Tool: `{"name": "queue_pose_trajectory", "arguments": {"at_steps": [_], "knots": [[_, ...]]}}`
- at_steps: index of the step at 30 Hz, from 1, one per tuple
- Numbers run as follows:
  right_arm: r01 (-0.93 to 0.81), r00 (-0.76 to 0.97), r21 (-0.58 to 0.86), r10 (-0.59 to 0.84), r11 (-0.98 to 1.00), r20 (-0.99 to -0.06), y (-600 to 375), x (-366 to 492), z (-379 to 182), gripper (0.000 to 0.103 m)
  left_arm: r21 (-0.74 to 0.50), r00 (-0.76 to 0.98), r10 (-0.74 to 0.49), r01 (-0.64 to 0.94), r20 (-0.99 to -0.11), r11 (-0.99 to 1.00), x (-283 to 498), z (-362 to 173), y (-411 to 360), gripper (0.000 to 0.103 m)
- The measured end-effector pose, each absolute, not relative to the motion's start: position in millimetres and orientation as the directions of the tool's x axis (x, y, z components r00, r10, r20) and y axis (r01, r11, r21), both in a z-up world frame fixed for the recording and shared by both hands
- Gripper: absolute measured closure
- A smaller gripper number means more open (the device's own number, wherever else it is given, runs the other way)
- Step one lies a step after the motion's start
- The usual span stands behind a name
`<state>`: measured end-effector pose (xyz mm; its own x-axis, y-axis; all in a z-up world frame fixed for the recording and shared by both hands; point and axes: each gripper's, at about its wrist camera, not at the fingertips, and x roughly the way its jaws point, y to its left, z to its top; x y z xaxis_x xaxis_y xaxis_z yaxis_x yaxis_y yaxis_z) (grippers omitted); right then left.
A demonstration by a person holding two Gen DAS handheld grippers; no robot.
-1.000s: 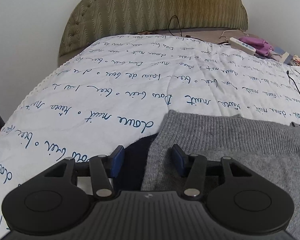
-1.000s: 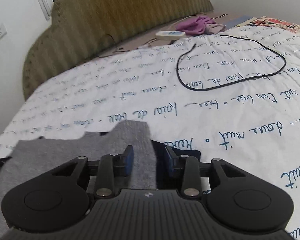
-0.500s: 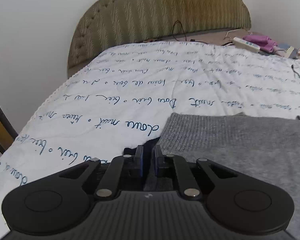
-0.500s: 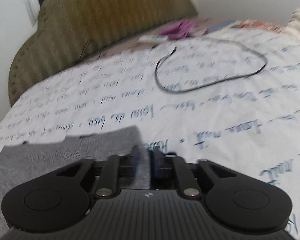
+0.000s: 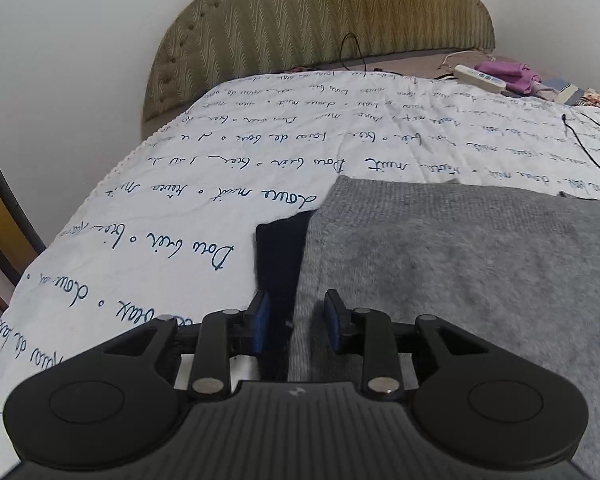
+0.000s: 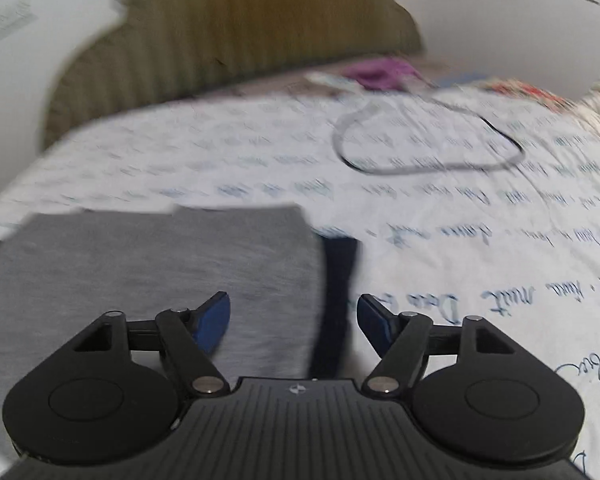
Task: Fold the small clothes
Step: 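Press the folded grey sweater flat with both open grippers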
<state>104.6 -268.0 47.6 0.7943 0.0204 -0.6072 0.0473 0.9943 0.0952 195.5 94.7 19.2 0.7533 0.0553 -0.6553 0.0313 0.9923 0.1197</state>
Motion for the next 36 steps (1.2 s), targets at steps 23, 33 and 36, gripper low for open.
{"name": "queue_pose_trajectory", "arguments": {"at_steps": [23,33,36], "knots": [[-0.186,0.787,-0.013,0.141,0.982,-0.6,-164,48,66,0.013,0.138,0.773,0.082,0.008,-0.629,0.99,154,30,119,0.038],[-0.202,0.809,-0.102,0.108,0.974,-0.577,-125,23,53,0.01,0.079,0.791,0.055,-0.008,-0.609,0.997,117,29,122,0.038],[-0.112,0.823,-0.109,0.03,0.988,-0.567,-137,22,43,0.009,0.05,0.795,0.023,0.009,-0.607,0.999,99,24,115,0.038]]}}
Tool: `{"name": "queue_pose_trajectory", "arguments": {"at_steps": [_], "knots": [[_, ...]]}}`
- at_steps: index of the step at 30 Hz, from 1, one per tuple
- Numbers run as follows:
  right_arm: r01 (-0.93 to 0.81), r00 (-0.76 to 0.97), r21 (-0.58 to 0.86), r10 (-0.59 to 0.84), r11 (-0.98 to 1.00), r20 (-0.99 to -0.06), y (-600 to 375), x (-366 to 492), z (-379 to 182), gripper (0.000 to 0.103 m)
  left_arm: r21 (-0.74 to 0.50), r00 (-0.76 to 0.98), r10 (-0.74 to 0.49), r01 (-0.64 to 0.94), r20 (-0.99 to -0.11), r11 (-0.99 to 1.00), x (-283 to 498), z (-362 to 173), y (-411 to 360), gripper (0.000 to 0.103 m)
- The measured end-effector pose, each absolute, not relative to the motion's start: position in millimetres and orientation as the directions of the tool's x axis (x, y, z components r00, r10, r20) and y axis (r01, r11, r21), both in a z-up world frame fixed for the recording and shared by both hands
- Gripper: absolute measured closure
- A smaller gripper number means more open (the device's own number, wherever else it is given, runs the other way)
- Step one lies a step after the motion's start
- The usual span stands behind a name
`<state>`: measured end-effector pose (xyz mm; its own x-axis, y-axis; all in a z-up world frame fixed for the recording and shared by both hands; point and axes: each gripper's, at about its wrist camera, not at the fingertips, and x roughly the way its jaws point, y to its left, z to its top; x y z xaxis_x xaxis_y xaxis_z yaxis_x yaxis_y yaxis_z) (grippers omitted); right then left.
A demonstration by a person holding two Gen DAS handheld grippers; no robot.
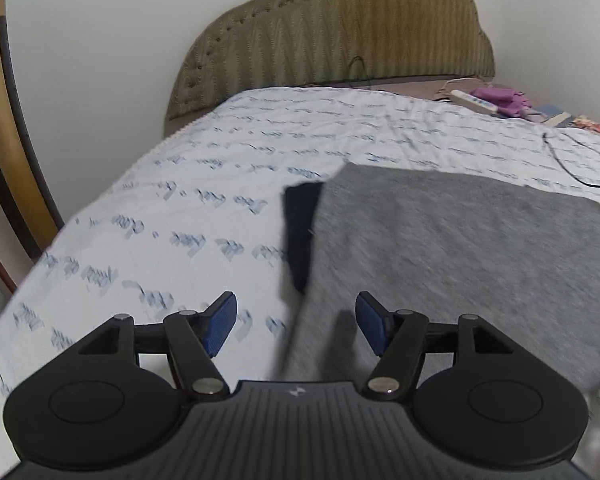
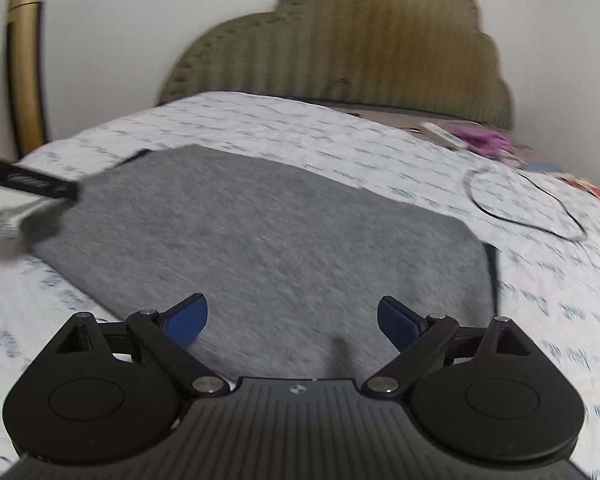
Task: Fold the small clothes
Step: 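Press the folded grey sweater flat with both open grippers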
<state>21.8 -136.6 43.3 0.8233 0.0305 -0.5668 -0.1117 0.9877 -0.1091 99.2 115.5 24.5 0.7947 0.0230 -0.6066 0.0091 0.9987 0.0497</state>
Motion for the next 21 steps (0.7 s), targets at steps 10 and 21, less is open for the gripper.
{"name": "queue_pose_trajectory", "arguments": {"at_steps": [10,21], "knots": [[0.055,0.802,-0.025,-0.059,0.998,-0.595,-172,21,12,0.001,0.095,0.832,0.012,0.05,-0.554,0.994,64,5,84,0.029],[0.055,0.802,0.003,-0.042,0.998,-0.596,-174,19,5,0.0,0.171,0.854,0.05,0.047,-0.518,0.984,57,-11,73,0.022]]}}
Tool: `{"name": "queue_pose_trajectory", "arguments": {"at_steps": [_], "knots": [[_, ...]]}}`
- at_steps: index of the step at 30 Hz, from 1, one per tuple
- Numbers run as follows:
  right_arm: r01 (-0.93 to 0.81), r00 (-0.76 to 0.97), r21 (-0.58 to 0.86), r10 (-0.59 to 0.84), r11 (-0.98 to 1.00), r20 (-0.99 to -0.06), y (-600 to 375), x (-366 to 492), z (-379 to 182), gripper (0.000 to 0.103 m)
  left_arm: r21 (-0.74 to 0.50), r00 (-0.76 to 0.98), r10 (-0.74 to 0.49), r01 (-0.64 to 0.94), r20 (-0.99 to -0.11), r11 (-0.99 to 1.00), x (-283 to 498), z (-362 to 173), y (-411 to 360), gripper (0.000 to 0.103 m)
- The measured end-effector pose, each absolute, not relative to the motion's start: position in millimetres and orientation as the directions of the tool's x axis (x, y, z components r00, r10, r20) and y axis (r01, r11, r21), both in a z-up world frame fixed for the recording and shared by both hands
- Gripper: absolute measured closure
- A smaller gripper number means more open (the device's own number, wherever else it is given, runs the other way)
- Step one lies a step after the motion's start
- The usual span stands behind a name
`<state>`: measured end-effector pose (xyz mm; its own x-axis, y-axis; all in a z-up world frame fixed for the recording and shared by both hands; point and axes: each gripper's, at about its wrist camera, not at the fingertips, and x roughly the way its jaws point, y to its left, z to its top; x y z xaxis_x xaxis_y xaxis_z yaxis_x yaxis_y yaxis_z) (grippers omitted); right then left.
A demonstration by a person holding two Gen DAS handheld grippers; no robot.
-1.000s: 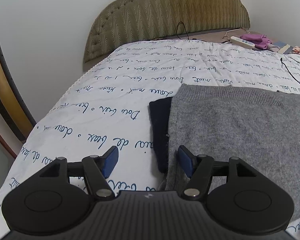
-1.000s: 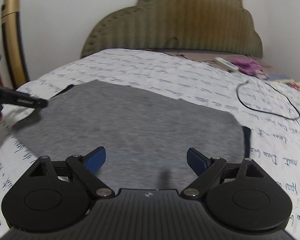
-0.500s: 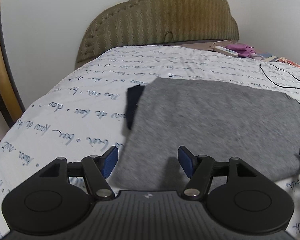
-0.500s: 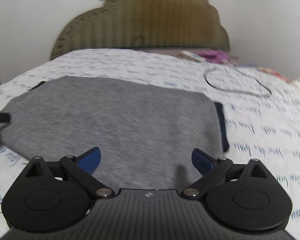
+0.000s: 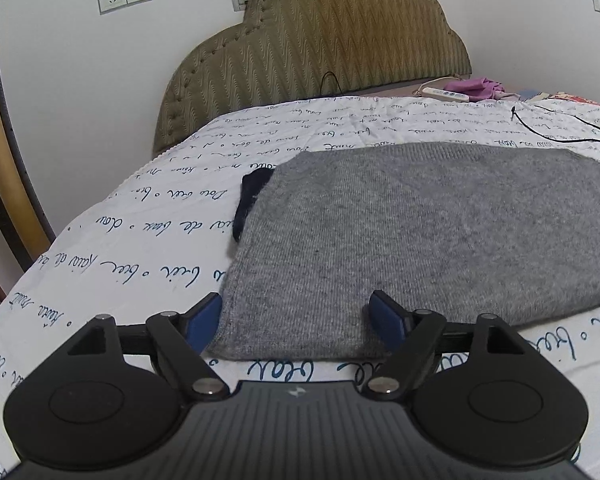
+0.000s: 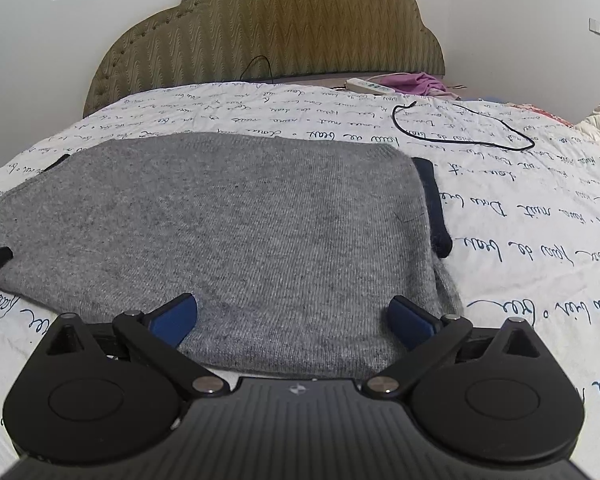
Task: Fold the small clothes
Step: 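Press the folded grey sweater flat with both open grippers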
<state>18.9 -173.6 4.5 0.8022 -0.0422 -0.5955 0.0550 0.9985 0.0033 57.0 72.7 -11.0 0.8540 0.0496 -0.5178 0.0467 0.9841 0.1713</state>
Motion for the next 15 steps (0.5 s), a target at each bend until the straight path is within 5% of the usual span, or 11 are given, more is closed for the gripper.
{"name": "queue_pose_trajectory", "arguments": {"at_steps": [15], "knots": [[0.051,0.796,0.028,-0.024,0.998,-0.604,-176.6,20.4,1.7,0.0,0.157,0.838,0.07,0.019,-0.541,0.987,63.2,-16.0,75.6,0.011]]}}
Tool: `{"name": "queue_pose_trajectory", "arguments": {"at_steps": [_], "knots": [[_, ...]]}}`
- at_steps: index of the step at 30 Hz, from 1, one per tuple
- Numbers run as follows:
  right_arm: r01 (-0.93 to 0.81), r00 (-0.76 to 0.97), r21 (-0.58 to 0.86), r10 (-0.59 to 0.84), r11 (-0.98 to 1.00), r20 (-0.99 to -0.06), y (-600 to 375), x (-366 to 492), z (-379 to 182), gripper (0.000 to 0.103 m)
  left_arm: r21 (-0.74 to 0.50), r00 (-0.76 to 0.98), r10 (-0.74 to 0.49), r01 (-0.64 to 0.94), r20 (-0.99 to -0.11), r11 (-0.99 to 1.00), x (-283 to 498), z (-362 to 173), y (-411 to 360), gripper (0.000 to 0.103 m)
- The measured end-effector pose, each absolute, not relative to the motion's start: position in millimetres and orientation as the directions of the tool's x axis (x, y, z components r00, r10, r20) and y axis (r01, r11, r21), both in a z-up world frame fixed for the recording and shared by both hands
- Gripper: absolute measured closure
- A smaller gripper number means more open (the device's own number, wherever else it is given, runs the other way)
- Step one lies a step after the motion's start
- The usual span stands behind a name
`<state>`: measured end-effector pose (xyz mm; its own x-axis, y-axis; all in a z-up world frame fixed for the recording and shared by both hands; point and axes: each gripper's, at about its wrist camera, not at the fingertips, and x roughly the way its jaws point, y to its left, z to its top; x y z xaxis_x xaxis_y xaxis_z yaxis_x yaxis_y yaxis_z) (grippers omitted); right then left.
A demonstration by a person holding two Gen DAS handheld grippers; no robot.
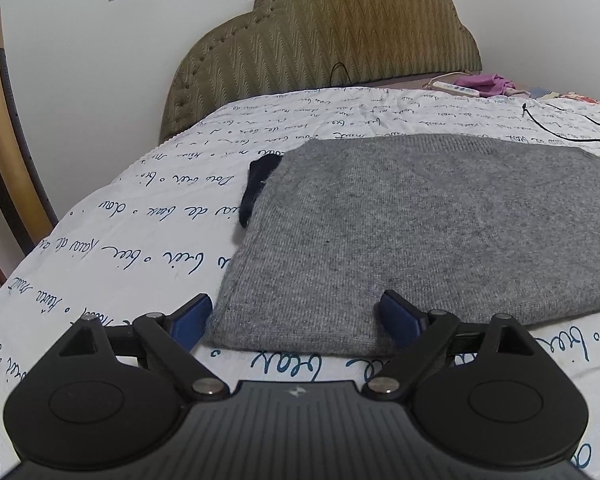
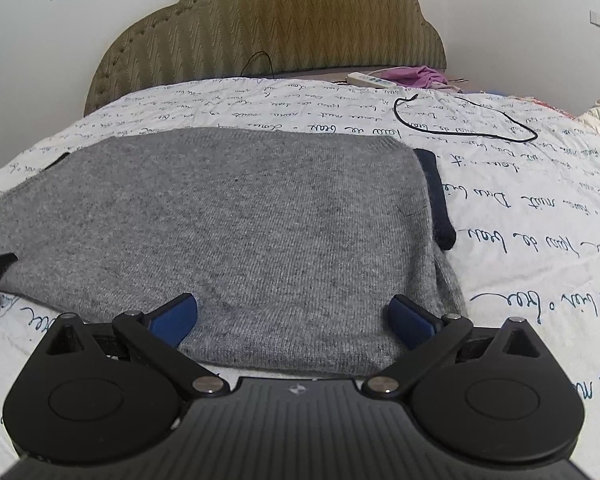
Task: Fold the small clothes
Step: 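Press the folded grey sweater flat with both open grippers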
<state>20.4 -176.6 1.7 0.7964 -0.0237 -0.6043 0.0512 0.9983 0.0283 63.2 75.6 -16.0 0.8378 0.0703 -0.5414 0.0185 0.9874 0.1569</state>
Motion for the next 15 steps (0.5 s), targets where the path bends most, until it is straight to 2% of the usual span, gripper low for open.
{"name": "queue_pose_trajectory", "arguments": {"at_steps": [15], "knots": [[0.045,0.792,0.025,-0.021,0.999,-0.61,-174.4,22.2,1.5,0.0,0.128,0.832,0.059,0.015,-0.551,0.992,64.0,-16.0,79.7,0.01]]}}
